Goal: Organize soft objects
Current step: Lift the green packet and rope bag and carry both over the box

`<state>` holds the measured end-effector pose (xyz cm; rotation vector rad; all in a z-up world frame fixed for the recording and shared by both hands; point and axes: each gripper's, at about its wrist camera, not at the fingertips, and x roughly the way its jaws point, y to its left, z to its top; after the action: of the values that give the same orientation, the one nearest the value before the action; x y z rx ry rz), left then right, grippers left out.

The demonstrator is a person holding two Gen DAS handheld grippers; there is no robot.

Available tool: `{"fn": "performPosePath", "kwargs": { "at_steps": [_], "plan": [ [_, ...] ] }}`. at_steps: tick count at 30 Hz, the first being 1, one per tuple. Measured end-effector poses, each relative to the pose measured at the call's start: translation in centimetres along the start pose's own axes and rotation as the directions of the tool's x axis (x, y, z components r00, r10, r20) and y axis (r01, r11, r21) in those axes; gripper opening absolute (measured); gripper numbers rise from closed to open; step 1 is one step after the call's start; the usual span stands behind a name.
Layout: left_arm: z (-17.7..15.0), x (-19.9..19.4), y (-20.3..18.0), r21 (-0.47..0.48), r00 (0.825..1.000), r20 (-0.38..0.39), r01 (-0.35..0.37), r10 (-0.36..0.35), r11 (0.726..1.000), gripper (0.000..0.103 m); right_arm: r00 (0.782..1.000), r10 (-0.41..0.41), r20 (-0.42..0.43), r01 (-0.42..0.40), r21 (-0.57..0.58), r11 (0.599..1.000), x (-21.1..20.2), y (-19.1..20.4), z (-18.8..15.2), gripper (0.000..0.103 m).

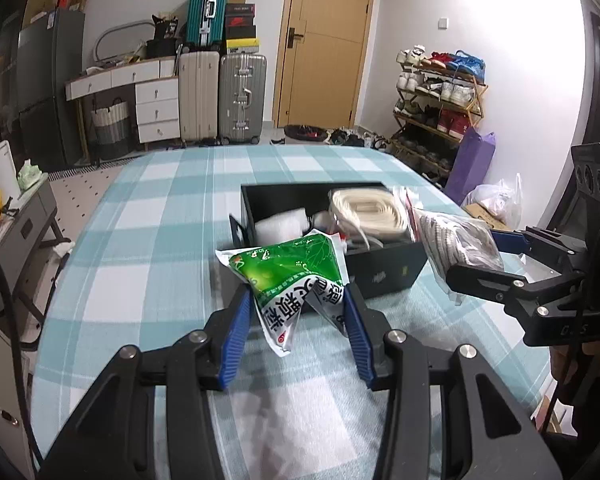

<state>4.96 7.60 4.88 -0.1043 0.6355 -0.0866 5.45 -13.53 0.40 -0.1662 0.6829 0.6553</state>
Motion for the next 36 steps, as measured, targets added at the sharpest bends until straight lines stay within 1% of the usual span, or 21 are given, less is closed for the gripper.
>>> {"fn": "performPosePath", "kwargs": {
  "at_steps": [7, 15, 24, 32, 36],
  "plan": [
    [2.0, 0.3, -0.2, 0.018, 0.999, 0.033, 0.000, -0.001, 1.000, 0.044, 0.999, -0.006, 0.039, 0.006, 0.005, 1.000, 0.4, -0.2, 2.0, 0.082],
    [3.9, 1.4, -0.5, 0.020, 0.998, 0.055, 0.011, -0.012, 1.000, 0.044, 0.999, -0.011, 0.053, 0.011, -0.004, 1.000, 1.7, -0.3, 3.5, 0.082],
    [5.1, 3.3, -0.8, 0.031, 0.999, 0.052, 0.012, -0.014, 0.999, 0.044, 0.999, -0.025, 0.047, 0.026, -0.016, 1.000, 3.5, -0.8, 4.7, 0.083],
    [5.3, 5.2, -0.3, 0.008, 0.999, 0.030, 0.011, -0.011, 1.000, 0.044, 0.996, -0.089, 0.019, 0.090, -0.088, 0.992, 6.0, -0.5, 5.3, 0.083],
    [5.4, 5.7, 0.0, -0.001, 1.000, 0.027, 0.008, -0.008, 1.000, 0.044, 0.994, -0.107, 0.000, 0.106, -0.129, 0.986, 7.3, -0.2, 5.4, 0.083]
  ]
}}
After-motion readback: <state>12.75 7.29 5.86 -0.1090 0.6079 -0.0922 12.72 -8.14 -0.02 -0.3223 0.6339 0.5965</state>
